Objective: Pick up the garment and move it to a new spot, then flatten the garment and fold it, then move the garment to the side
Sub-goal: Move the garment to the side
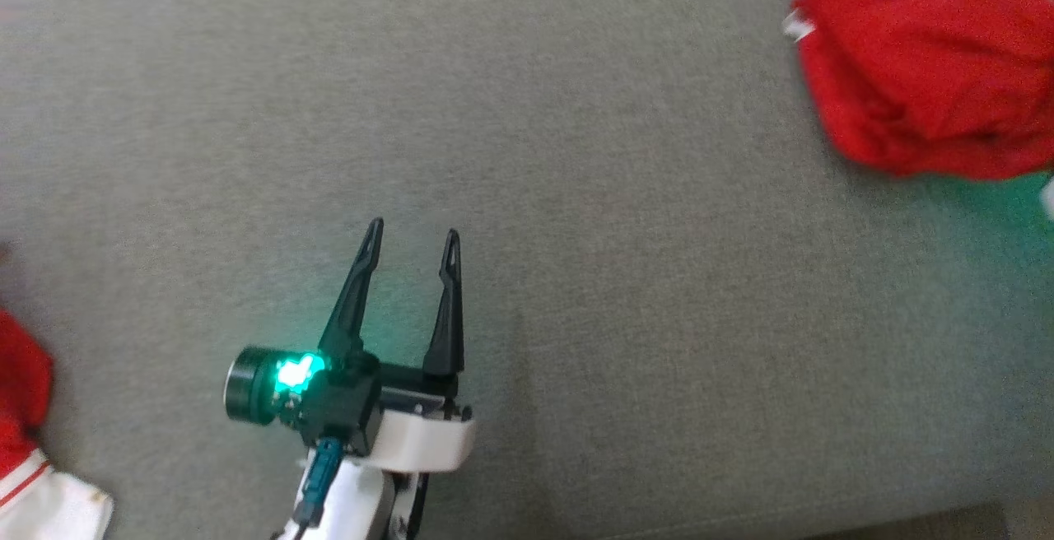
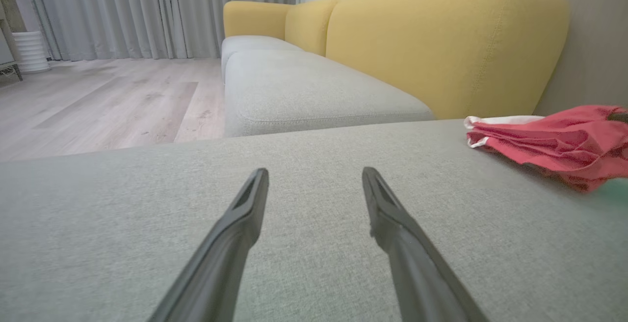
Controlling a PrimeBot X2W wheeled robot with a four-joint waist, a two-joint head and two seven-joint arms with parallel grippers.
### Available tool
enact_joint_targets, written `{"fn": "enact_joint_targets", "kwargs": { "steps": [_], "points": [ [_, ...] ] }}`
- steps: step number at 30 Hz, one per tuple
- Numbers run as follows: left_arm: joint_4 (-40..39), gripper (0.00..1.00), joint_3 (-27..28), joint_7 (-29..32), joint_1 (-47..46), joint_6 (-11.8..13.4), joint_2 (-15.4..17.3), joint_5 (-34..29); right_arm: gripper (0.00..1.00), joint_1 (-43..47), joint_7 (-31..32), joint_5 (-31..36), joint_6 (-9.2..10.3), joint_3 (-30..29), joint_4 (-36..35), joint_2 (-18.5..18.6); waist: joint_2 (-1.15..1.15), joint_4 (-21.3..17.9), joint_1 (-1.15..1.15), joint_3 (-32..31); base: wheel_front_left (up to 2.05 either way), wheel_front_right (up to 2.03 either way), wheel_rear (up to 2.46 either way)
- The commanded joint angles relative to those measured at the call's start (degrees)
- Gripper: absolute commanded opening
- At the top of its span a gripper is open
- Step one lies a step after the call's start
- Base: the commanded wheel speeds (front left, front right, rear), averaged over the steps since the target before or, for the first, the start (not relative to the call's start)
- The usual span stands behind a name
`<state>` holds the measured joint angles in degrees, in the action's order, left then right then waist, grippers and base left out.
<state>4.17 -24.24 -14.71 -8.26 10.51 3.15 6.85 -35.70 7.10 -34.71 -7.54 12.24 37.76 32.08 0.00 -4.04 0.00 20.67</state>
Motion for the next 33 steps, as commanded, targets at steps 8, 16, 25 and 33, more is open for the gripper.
{"fn": "enact_joint_targets", "kwargs": {
  "steps": [8, 16, 25, 33],
  "points": [
    [-0.3, 1.00, 2.1, -0.3, -4.5, -1.3, -0.3, -2.0, 0.47, -6.5, -4.6, 6.5, 0.05, -5.8, 4.5, 5.3, 0.00, -3.4, 0.00, 5.3, 0.00, 0.00, 0.00],
    [0.5, 1.00, 0.8, -0.3, -4.9, -1.4, -0.3, -0.9, 1.00, -8.2, -16.8, 22.3, 0.05, -12.5, 11.0, 1.7, 0.00, -1.4, 0.00, 3.5, 0.00, 0.00, 0.00],
    [0.8, 1.00, 0.0, -0.3, -1.5, 0.0, -0.3, 1.3, 1.00, -1.5, -18.4, 23.3, 0.05, -11.2, 15.0, -10.7, 0.00, 3.4, 0.00, -5.0, 0.00, 0.00, 0.00],
    [1.0, 1.00, 0.0, -0.3, 4.0, 0.5, -0.3, 2.4, 1.00, 6.2, -20.2, 18.5, 0.05, -5.8, 13.3, -17.6, 0.00, 7.3, 0.00, -13.8, 0.00, 0.00, 0.00]
  ]
}}
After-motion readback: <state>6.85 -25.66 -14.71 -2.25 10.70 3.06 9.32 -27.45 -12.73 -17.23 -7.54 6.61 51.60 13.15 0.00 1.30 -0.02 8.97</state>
